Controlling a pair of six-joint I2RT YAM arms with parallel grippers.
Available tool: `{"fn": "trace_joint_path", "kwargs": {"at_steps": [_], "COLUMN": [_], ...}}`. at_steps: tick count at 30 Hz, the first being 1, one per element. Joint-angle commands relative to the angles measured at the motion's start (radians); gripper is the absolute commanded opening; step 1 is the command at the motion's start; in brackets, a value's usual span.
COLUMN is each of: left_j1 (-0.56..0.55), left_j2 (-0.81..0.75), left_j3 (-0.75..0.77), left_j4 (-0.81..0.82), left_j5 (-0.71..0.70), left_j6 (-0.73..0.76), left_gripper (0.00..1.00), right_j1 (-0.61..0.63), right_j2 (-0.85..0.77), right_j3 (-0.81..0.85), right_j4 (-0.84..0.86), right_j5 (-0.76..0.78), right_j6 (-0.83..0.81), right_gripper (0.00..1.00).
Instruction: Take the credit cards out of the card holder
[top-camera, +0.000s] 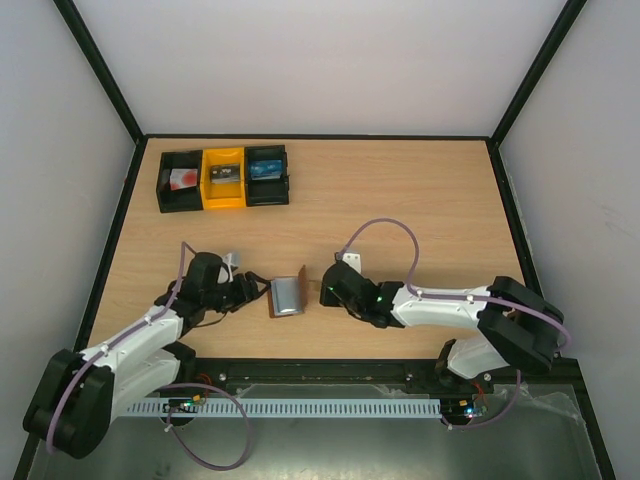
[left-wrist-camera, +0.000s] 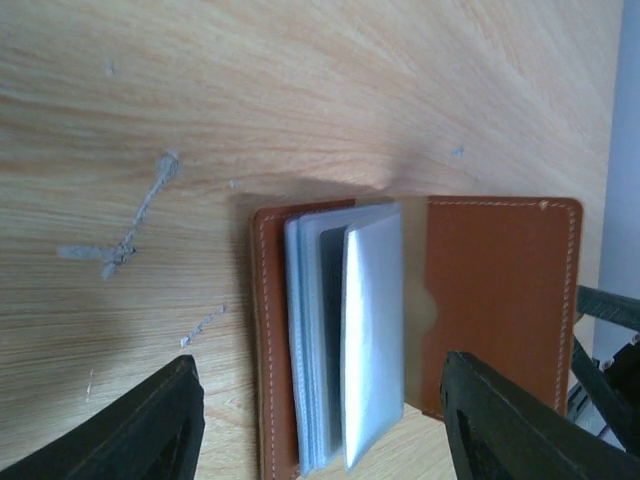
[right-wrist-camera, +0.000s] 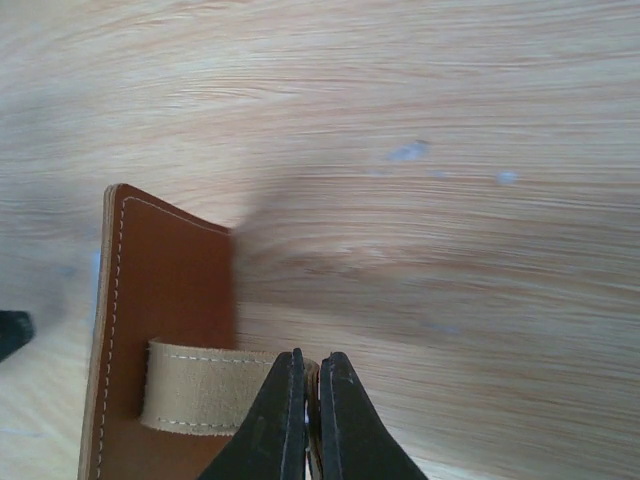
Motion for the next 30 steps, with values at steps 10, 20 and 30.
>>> {"fn": "trace_joint_path", "kwargs": {"at_steps": [10, 20, 30], "left_j1": [-0.067, -0.081, -0.103], "left_j2": [0.18, 0.211, 0.284], "left_j3": [-0.027, -0.025, -0.013], "left_j4": [0.224, 0.209, 0.263], "left_j5": [0.042, -0.02, -0.013], "left_j6": [-0.06, -0.048, -0.056], "left_gripper": [0.61, 0.46, 0.43], "right_j1": [-0.031, -0.033, -0.034], "right_j2": [-0.04, -0.028, -0.036], "right_j3": [-0.108, -0.175, -0.183], "right_j4": [-0.047, -0.012, 0.005], "right_j5": [0.117, 0.129, 0.123], "right_j6": [0.011, 0.05, 0.039], "right_gripper": [0.02, 0.02, 0.02]}}
